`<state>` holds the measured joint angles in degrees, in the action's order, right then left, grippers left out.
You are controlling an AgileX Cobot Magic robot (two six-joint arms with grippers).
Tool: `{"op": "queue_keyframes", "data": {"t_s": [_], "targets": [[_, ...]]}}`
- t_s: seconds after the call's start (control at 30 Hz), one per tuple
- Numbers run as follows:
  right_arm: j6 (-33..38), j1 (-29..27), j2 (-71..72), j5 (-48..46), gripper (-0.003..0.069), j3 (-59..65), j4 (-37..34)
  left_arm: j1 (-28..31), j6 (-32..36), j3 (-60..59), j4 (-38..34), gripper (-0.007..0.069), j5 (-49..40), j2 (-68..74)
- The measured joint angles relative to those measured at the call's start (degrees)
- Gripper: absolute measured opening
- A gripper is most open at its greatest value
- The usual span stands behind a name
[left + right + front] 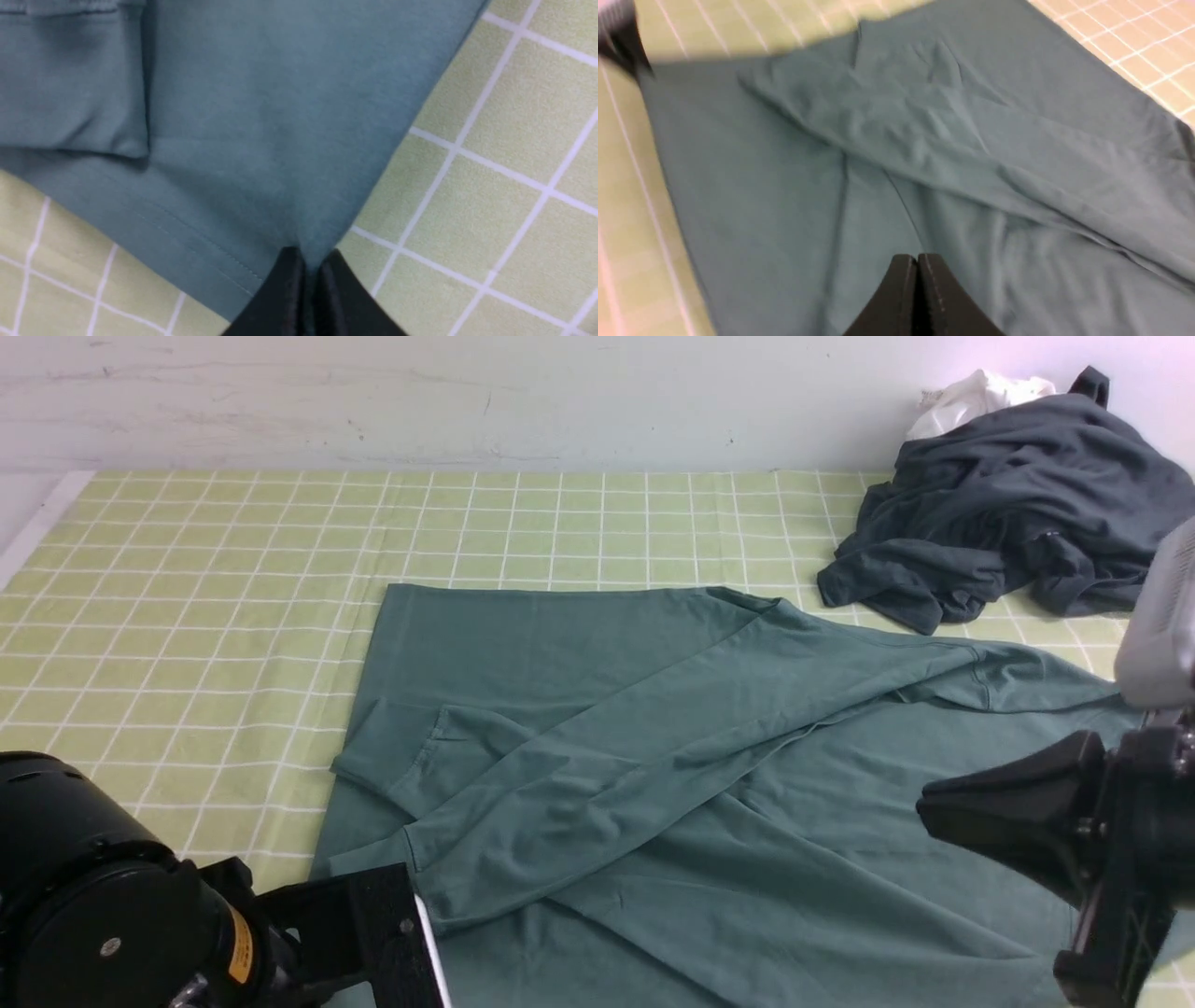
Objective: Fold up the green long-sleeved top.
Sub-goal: Use both arms simultaneously to clamp the lower edge of the clothing fabric
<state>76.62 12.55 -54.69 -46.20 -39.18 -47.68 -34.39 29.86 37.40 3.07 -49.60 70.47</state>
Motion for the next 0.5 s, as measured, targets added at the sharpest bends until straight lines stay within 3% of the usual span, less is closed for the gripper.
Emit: {"op": "queue_keyframes", "data": {"t_s": [0.13,0.27,0.5], "targets": [[-3.88,0.0,-2.43,-1.99,0.0063,0.0,18.49,0.0,-0.56,0.0,0.0,0.0006,0.0,0.0],[-12.0,0.0,-7.18,-4.49,0.0169,0.22,35.63,0.0,-2.2,0.0,0.0,0.0006,0.0,0.0],[-15.88,0.0,-17.11,2.39,0.0294,6.24,56.21,0.0,-5.04,0.06,0.0,0.0006,-0.91,0.0]]}}
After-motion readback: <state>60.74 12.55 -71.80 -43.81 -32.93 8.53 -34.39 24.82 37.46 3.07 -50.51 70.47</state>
